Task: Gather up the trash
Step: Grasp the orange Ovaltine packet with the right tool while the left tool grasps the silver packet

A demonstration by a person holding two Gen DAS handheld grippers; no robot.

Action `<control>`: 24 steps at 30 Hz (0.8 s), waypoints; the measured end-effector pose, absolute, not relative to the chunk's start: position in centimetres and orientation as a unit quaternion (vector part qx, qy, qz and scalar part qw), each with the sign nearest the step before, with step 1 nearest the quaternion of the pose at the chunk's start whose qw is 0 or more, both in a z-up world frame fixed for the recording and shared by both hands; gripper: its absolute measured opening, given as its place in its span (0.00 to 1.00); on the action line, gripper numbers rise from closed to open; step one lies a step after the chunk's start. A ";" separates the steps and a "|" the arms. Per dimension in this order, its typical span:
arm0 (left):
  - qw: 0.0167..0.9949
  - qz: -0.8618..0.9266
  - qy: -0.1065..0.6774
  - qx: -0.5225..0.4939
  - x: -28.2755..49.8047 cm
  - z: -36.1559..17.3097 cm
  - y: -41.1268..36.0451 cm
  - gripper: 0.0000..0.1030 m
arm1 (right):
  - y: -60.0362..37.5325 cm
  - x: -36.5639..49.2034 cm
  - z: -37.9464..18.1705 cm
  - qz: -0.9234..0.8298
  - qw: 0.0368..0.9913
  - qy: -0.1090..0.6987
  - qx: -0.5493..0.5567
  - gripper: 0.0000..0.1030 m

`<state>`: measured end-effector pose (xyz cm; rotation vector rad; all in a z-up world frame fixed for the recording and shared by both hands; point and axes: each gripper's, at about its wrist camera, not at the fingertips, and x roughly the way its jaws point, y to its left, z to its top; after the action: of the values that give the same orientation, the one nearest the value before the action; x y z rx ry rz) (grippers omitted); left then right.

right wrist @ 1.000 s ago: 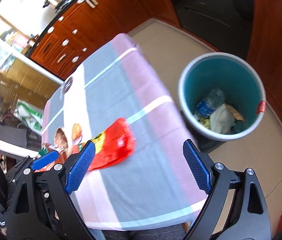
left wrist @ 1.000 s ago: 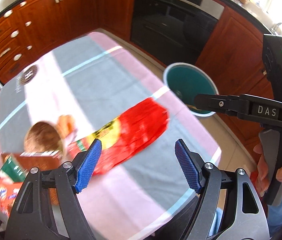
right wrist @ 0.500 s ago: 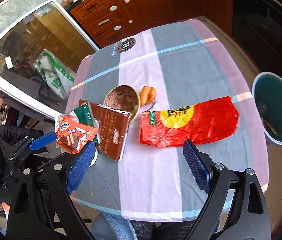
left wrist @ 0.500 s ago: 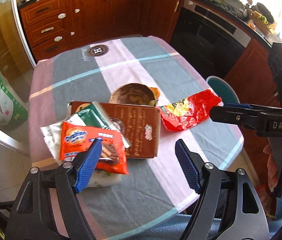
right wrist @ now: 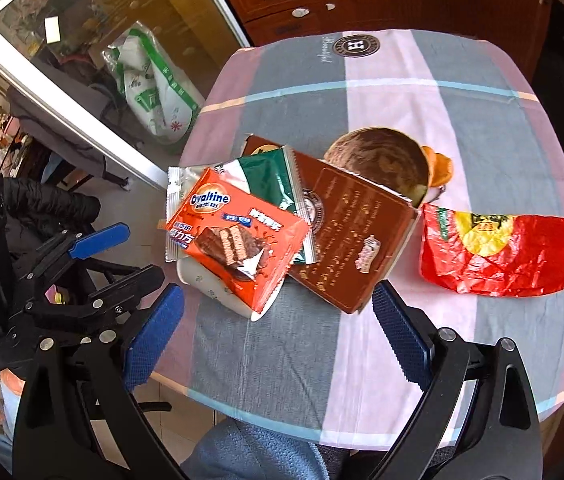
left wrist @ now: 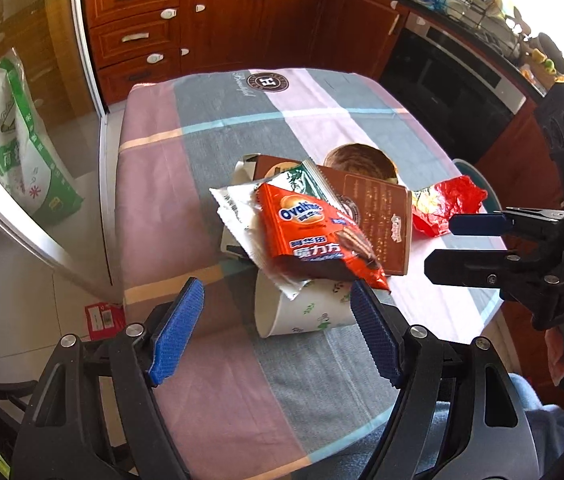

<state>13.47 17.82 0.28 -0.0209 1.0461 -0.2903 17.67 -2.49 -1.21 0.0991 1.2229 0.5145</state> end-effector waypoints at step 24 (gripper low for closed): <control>0.839 -0.188 0.507 -0.066 16.3 -3.1 20.2 0.75 | 1.4 19.9 -4.8 0.241 0.787 0.568 0.018 0.23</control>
<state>16.29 20.24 -3.05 -0.1394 1.0714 -0.3982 19.94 1.39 -4.78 0.0380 1.2241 0.5186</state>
